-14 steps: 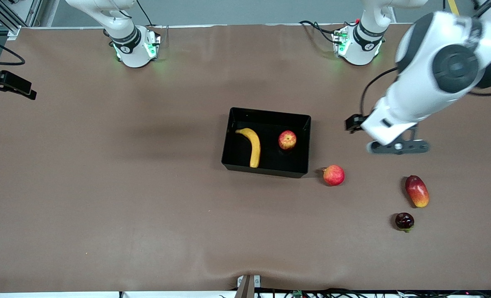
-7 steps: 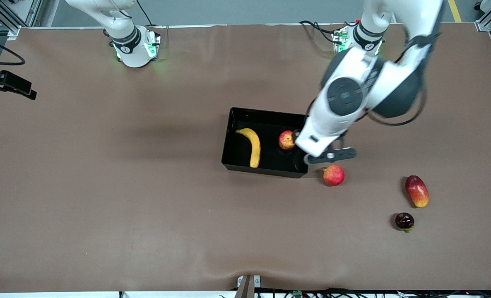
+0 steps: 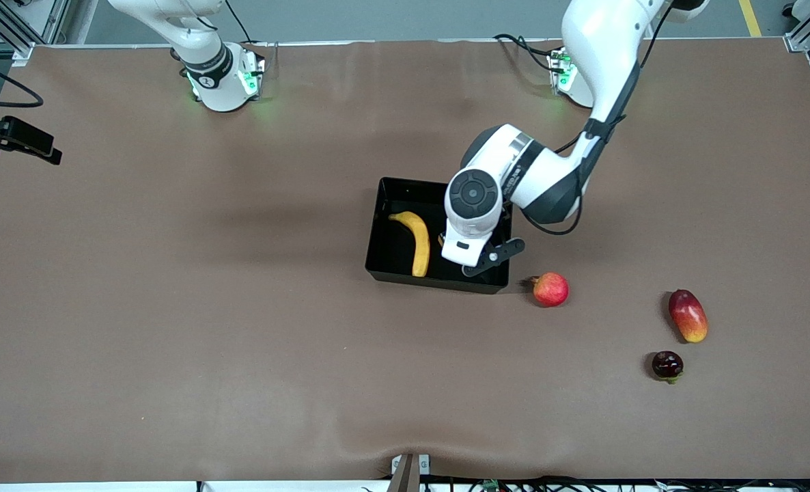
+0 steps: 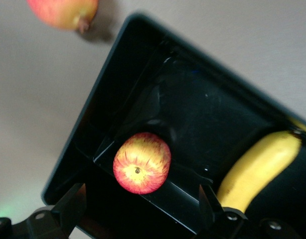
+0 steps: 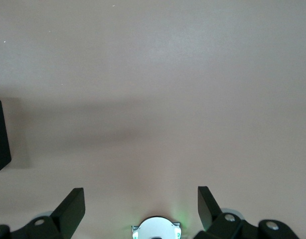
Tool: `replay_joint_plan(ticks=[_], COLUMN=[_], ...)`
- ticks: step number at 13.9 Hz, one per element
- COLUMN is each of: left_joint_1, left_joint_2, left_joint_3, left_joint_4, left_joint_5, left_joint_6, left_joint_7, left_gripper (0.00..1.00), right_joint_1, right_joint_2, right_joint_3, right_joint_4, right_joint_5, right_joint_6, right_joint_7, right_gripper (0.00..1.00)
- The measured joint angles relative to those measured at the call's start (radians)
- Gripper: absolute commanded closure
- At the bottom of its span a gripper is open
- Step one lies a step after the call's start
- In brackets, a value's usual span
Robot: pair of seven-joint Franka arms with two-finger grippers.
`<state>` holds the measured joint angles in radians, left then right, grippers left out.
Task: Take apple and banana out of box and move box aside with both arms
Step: 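Lower the left gripper and close it on the apple, then carry the apple beside the mango while the right gripper reaches forward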
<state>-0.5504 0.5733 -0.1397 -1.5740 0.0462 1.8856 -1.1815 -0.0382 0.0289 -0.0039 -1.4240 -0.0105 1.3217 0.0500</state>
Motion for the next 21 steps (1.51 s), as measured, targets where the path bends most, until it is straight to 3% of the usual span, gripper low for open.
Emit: replay_joint_plan(ticks=[5, 9, 11, 13, 18, 21], left_joint_1=[-0.003, -0.006, -0.006, -0.006, -0.001, 0.011], left_joint_2=[0.000, 0.002, 0.010, 0.017, 0.002, -0.032], left_joint_3=[0.000, 0.000, 0.000, 0.000, 0.003, 0.015], left_joint_4=[-0.142, -0.195, -0.203, -0.205, -0.132, 0.004], left_joint_5=[0.001, 0.032, 0.033, 0.034, 0.052, 0.053], left_joint_6=[0.160, 0.194, 0.199, 0.203, 0.194, 0.031], left_joint_7=[-0.109, -0.128, -0.136, -0.138, -0.104, -0.034], left_gripper=[0.00, 0.00, 0.65, 1.00, 1.00, 1.00], right_joint_1=[-0.002, -0.002, -0.002, -0.001, -0.002, -0.002], right_joint_2=[0.000, 0.000, 0.000, 0.000, 0.000, 0.000], right_joint_3=[-0.004, -0.004, -0.004, -0.003, -0.003, -0.003], right_joint_4=[0.000, 0.000, 0.000, 0.000, 0.000, 0.000], right_joint_5=[0.000, 0.000, 0.000, 0.000, 0.000, 0.000], right_joint_6=[0.000, 0.000, 0.000, 0.000, 0.000, 0.000], right_joint_7=[0.000, 0.000, 0.000, 0.000, 0.000, 0.000], right_gripper=[0.00, 0.00, 0.00, 0.00, 0.00, 0.00])
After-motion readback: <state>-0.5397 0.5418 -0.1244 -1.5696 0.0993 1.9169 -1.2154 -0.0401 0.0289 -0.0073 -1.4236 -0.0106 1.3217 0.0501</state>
